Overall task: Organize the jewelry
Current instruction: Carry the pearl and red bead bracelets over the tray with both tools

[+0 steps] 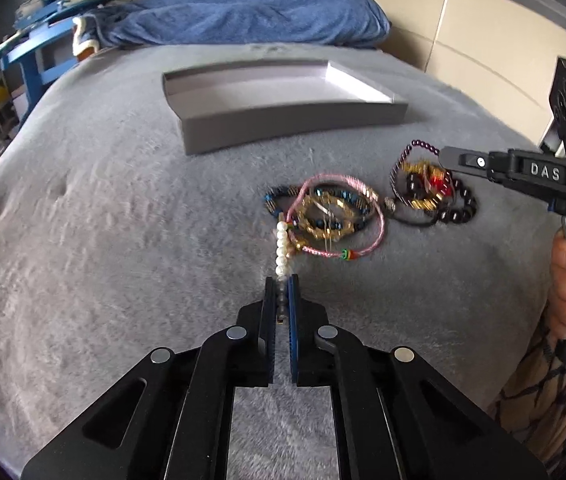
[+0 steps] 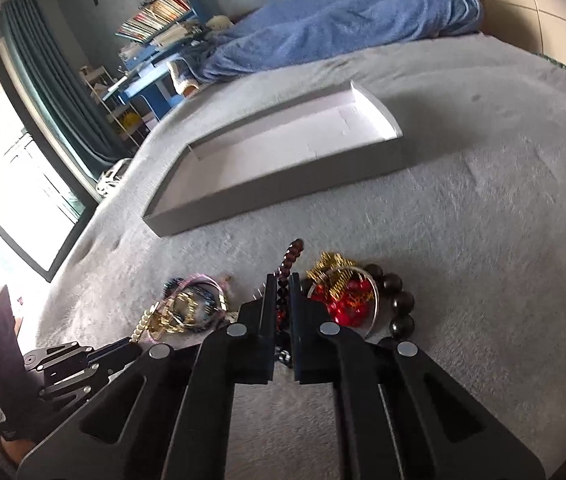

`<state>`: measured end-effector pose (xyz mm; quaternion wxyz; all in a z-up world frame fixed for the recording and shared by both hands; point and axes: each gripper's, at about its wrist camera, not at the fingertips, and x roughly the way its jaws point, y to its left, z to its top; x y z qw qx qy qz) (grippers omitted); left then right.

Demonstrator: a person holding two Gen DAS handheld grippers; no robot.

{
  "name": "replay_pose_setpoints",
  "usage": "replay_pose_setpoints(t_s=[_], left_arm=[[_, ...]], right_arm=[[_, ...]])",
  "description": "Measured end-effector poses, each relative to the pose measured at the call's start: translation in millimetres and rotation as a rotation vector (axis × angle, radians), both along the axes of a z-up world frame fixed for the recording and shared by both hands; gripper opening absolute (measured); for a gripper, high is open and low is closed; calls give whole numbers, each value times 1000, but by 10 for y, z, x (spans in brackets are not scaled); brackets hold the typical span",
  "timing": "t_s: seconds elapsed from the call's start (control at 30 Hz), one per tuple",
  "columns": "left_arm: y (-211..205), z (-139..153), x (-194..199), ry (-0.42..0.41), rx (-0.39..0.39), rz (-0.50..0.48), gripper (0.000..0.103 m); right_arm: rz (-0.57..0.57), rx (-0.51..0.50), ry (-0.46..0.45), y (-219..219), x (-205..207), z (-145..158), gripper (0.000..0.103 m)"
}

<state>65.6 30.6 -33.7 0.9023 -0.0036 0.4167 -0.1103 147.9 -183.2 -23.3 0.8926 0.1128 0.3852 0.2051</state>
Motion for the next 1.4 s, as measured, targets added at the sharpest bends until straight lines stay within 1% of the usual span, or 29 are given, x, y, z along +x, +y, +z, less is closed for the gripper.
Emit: replay_pose_setpoints(t_s=[0.17,0.33,0.5,0.63,0.73,0.87,0.97,1.17,1.23,1.4], left_arm=[[70,211,-18,-53,-30,17,6],[11,387,91,-85,-25,-14,6],[-51,518,267,-100,-22,-41,6],[-31,578,434,-99,-24,-40,6],[5,599,636,-86,-39,-28,6],[40,595,889,-71,-50,-11,6],[45,596,1077,-65,-42,-3,6],[83,579,1487,-71,-36,17,6],[76,553,1630,-68,-36,19,6],[27,398,1859,-42,-2,12,6]], right_arm=[[17,1,-44,-28,-13,167,6],[25,0,-64,-34,31,309,6],[34,-16,-107,-28,105,499,6],[36,-25,-122,-10,234,587,6],[39,-32,-134,24,371,660,6],[36,-17,-139,59,607,750,6],[44,-30,-150,133,809,813,6],[50,-49,-149,287,1176,816,6],[53,-42,-134,341,1333,768,6],[75,-55,-86,476,1643,570,6]])
